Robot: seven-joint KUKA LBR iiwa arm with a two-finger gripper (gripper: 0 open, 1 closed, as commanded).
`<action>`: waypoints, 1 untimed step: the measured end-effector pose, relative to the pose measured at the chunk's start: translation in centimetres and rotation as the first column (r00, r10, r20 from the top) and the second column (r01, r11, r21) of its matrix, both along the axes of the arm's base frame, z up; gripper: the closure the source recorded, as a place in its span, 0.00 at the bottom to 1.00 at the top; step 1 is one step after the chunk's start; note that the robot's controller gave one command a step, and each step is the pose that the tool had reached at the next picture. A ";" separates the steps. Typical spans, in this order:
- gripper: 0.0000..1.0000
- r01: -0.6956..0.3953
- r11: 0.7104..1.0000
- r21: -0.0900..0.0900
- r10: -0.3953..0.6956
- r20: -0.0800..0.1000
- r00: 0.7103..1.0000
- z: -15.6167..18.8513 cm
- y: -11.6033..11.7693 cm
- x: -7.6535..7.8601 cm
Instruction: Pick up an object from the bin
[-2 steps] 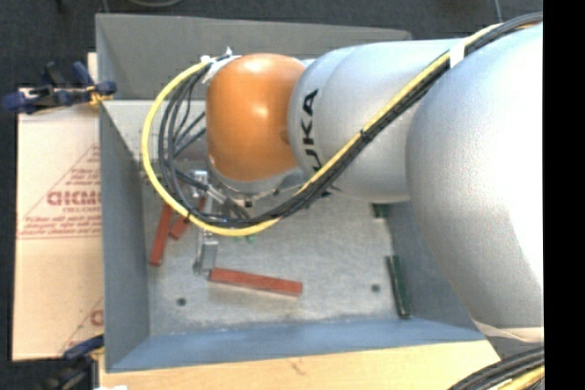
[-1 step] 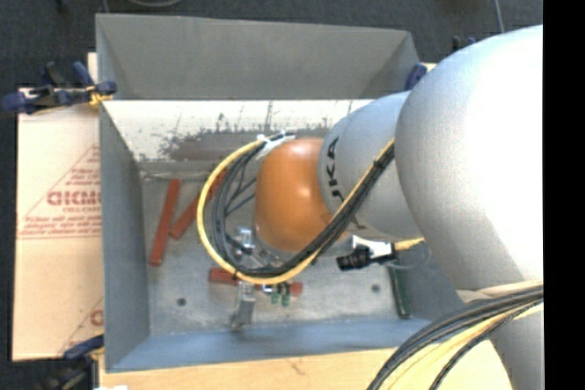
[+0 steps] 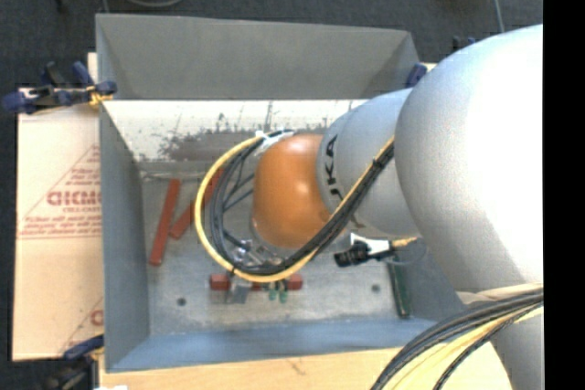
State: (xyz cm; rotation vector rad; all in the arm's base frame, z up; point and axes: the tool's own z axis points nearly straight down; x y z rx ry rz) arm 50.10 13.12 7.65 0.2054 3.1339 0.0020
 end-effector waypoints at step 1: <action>1.00 -0.024 1.000 0.002 0.024 0.010 1.000 18.0 1.2 0.5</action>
Offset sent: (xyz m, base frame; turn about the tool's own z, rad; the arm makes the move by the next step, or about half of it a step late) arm 0.0028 0.0120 0.1745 -0.0200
